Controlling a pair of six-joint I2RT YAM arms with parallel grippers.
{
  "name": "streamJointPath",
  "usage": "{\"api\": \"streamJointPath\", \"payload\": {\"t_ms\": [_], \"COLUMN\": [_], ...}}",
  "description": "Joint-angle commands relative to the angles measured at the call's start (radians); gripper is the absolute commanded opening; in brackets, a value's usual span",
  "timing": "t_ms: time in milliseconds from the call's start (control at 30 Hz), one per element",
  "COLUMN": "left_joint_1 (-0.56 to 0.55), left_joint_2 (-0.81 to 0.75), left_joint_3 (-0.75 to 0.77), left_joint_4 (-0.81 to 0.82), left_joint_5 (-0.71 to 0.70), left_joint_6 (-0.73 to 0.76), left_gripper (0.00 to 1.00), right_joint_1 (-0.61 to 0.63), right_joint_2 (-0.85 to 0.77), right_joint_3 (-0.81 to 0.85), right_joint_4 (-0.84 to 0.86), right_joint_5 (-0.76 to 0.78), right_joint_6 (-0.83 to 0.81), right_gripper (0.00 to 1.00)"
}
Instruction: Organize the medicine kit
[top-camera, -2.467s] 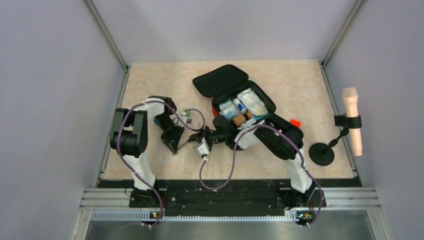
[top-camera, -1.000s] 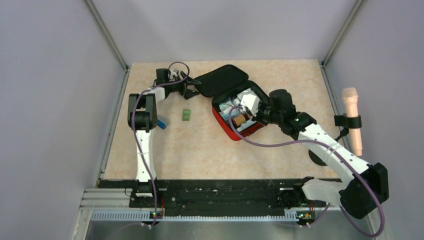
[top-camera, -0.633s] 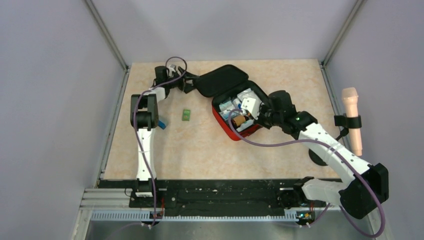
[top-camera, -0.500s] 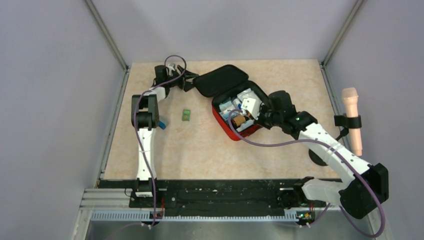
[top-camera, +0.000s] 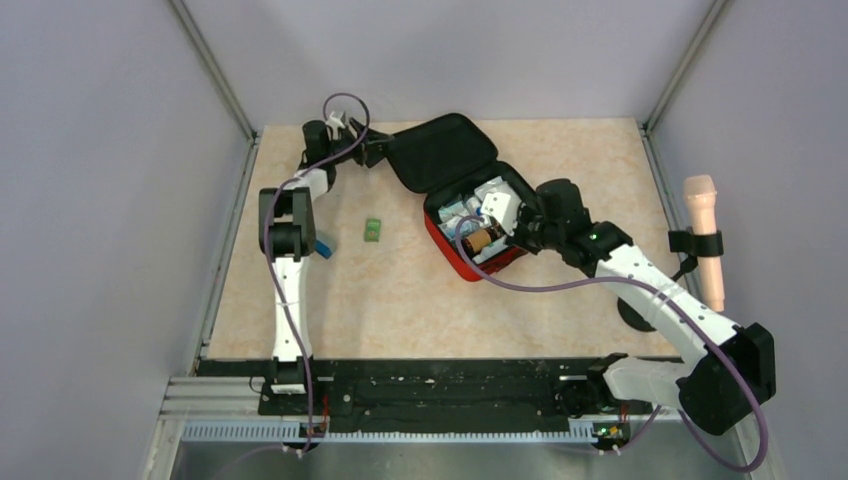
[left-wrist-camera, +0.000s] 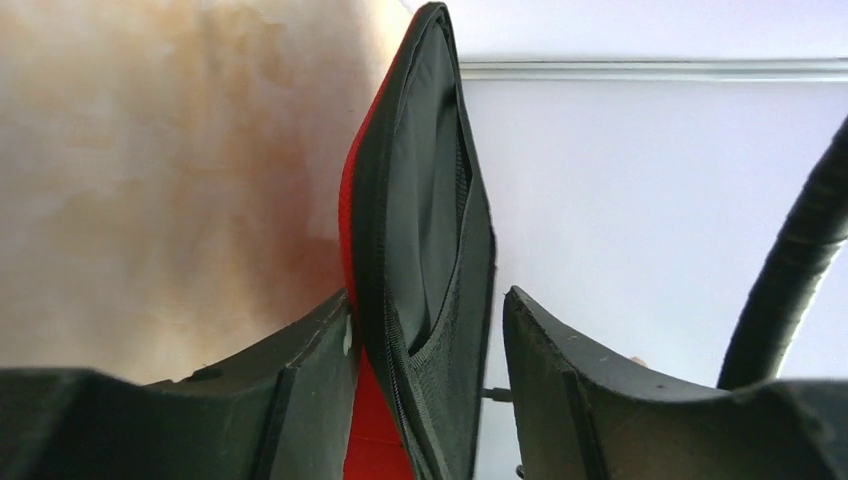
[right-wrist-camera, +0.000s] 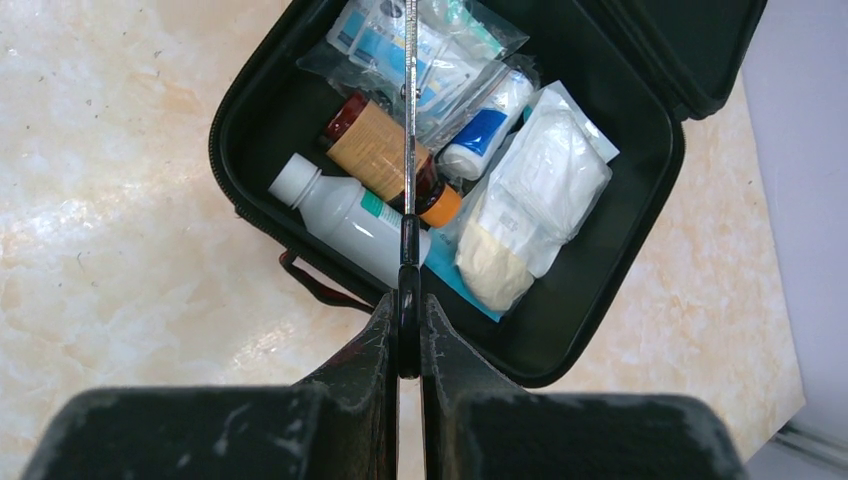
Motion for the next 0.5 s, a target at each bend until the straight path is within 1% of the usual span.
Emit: {"api": "streamJointPath", "payload": {"t_ms": [0,67,100,300,333,367,467], "left_joint_1": [0.004,0.0,-0.002,-0.009,-0.008,-0.031,-0.044], "left_joint_2": [-0.175,-0.202,-0.217,-0.312,-0.328,-0.341,-0.381], "left_joint_3": [-0.023,-0.045,-0.059,-0.144,-0.153,-0.158,-0.174], "left_joint_4": [0.116,0.125,0.129,0.129,0.123,0.11,0.076], "left_joint_5": [0.047,0.055,0.064,0.086,0.09,0.094,0.108], "left_joint_6": [0.011,0.013,0.018,0.069,0.083,0.1,0.147], "left_gripper": [0.55,0.54,0.52,0.36,0.32,0.28,0.18], "right_joint_1": [-0.01,-0.011,-0.011,-0.012,-0.011,-0.012,-0.014], "right_joint_2": [-0.036,-0.046,-0.049,-0.096,-0.105,-0.113,-0.13], "right_joint_3": [-0.012,-0.026,-0.03,-0.071,-0.078,-0.084,-0.084], "right_joint_4": [0.099,0.121,0.131,0.198,0.208,0.217,0.232], "right_joint_5": [-0.021,-0.027,-0.031,-0.053,-0.055,-0.053,-0.053], "right_joint_6": [0.008,0.013,0.013,0.04,0.04,0.038,0.031], "right_gripper": [0.0,0.0,0.0,0.0,0.0,0.0,0.0]}}
